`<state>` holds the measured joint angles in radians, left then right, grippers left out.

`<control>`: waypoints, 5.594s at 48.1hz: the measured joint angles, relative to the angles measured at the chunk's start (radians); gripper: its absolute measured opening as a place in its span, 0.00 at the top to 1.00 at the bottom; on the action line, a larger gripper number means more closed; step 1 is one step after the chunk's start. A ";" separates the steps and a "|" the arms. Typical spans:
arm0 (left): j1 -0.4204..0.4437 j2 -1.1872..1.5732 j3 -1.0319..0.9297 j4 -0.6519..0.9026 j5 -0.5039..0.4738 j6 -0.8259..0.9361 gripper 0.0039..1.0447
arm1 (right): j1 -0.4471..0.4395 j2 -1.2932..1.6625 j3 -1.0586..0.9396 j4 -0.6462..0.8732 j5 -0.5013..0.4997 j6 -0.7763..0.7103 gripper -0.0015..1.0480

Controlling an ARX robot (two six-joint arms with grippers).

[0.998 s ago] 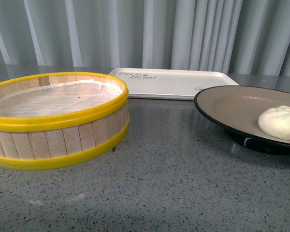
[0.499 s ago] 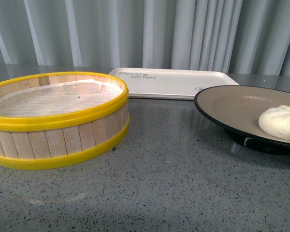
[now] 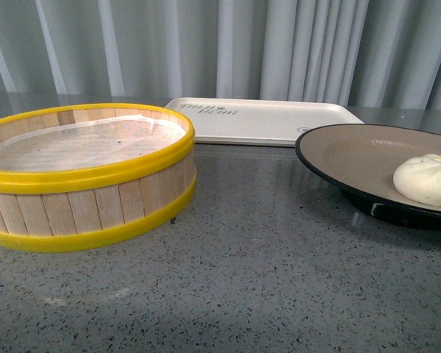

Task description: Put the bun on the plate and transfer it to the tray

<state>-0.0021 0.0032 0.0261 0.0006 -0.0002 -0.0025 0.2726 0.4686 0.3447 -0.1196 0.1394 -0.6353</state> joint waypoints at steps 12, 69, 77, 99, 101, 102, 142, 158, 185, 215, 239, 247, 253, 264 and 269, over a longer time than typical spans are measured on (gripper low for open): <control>0.000 0.000 0.000 0.000 0.000 0.000 0.06 | 0.030 0.152 0.086 -0.045 0.006 -0.411 0.08; 0.000 0.000 0.000 0.000 0.000 0.000 0.06 | -0.138 0.595 0.158 0.286 -0.174 -0.763 0.14; 0.000 0.000 0.000 0.000 0.000 0.000 0.06 | -0.132 0.614 0.158 0.306 -0.177 -0.754 0.40; 0.000 0.000 0.000 0.000 0.000 0.000 0.06 | -0.169 0.615 0.075 0.407 -0.209 -0.812 0.97; 0.000 0.000 0.000 0.000 0.000 0.000 0.06 | -0.172 0.613 0.068 0.427 -0.212 -0.820 0.97; 0.000 0.000 0.000 0.000 0.000 0.000 0.06 | -0.172 0.612 0.066 0.434 -0.215 -0.826 0.97; 0.000 0.000 0.000 0.000 0.000 0.000 0.06 | -0.277 0.653 0.160 0.555 -0.326 -1.097 0.97; 0.000 0.000 0.000 0.000 0.000 0.000 0.06 | -0.289 0.924 0.484 0.555 -0.435 -0.965 0.97; 0.000 0.000 0.000 0.000 0.000 0.000 0.06 | -0.290 1.326 0.887 0.383 -0.536 -1.046 0.97; 0.000 0.000 0.000 0.000 0.000 0.000 0.06 | -0.279 1.481 1.077 0.339 -0.507 -1.110 0.97; 0.000 0.000 0.000 0.000 0.000 0.000 0.06 | -0.252 1.571 1.130 0.348 -0.495 -1.093 0.97; 0.000 0.000 0.000 0.000 0.000 0.000 0.06 | -0.253 1.571 1.132 0.349 -0.491 -1.089 0.97; 0.000 0.000 0.000 0.000 0.000 0.000 0.06 | -0.251 1.574 1.132 0.361 -0.486 -1.083 0.97; 0.000 0.000 0.000 0.000 0.000 0.000 0.06 | -0.249 1.574 1.132 0.363 -0.484 -1.077 0.97; 0.000 0.000 0.000 0.000 0.000 0.000 0.06 | -0.249 1.574 1.132 0.362 -0.478 -1.067 0.91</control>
<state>-0.0021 0.0032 0.0261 0.0006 -0.0002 -0.0025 0.0235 2.0426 1.4765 0.2428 -0.3386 -1.7023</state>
